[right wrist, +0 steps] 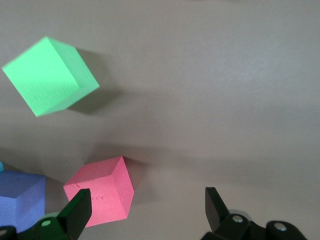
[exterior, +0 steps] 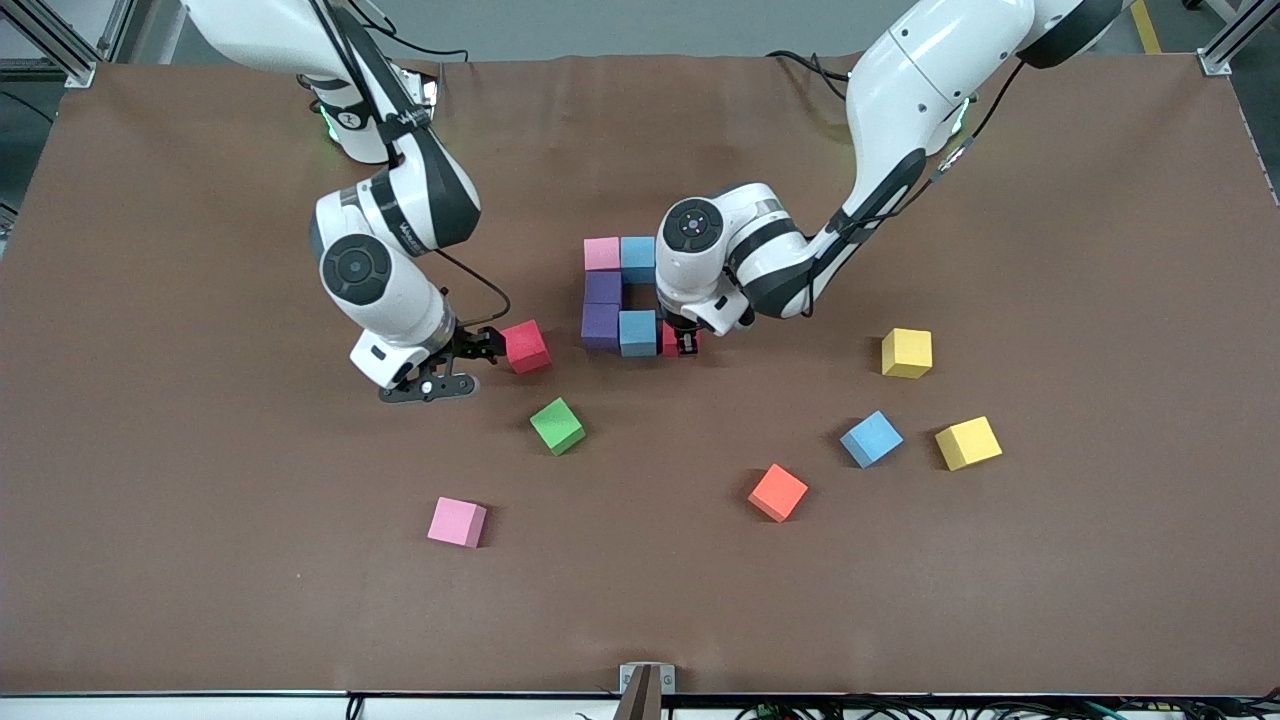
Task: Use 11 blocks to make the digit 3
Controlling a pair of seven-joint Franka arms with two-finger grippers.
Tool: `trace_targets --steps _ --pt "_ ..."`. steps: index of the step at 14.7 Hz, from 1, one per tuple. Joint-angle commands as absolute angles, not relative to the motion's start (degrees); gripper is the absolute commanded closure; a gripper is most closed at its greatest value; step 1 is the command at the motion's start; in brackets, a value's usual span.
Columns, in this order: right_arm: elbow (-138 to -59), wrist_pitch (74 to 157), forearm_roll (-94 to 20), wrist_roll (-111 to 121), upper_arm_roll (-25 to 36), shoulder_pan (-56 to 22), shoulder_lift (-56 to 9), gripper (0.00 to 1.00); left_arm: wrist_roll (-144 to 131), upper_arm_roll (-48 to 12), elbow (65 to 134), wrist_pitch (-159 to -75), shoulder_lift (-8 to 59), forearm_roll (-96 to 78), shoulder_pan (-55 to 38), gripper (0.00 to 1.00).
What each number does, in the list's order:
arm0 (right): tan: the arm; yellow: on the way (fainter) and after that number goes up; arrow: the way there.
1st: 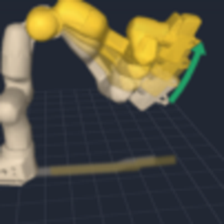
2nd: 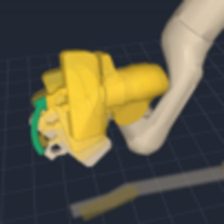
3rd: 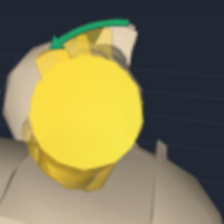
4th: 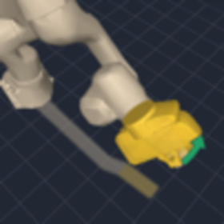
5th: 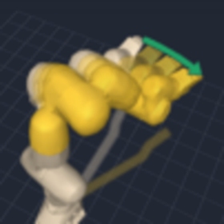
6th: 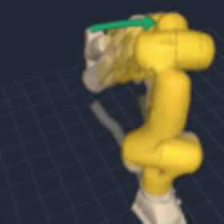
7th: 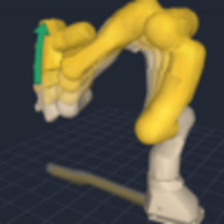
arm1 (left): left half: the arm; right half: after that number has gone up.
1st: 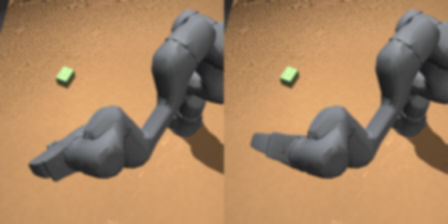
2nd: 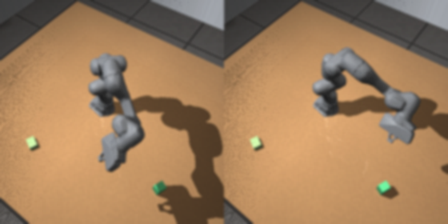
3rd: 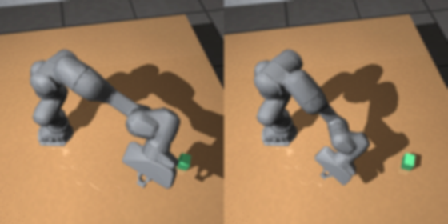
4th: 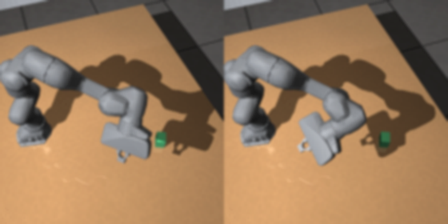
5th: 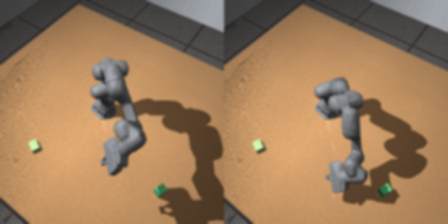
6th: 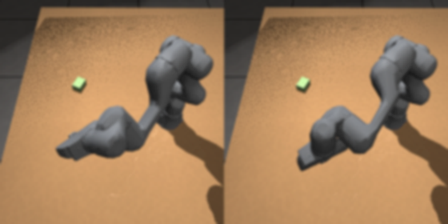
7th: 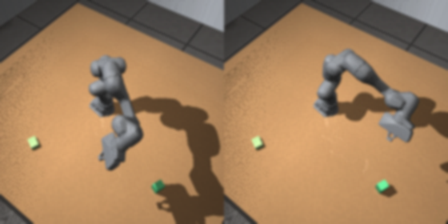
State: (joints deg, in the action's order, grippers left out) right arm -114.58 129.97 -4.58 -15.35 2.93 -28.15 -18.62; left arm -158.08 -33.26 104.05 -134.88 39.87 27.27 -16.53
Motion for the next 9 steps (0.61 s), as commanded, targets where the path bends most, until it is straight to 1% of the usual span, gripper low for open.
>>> trace_targets --steps 1,4,9 --pt "-117.0 133.5 -5.5 -14.2 3.1 -30.3 -20.3 0.0 -166.3 -32.9 103.4 -135.2 40.8 28.0 -17.8 0.66" --pt "-117.4 137.2 -5.7 -14.5 3.1 -31.8 -22.4 0.0 -166.4 -32.9 102.0 -135.1 41.3 27.8 -17.8 0.66" --pt "-117.7 140.1 -7.5 -14.5 3.1 -34.0 -24.4 0.0 -167.7 -32.9 101.7 -135.1 41.7 27.9 -18.2 0.66"
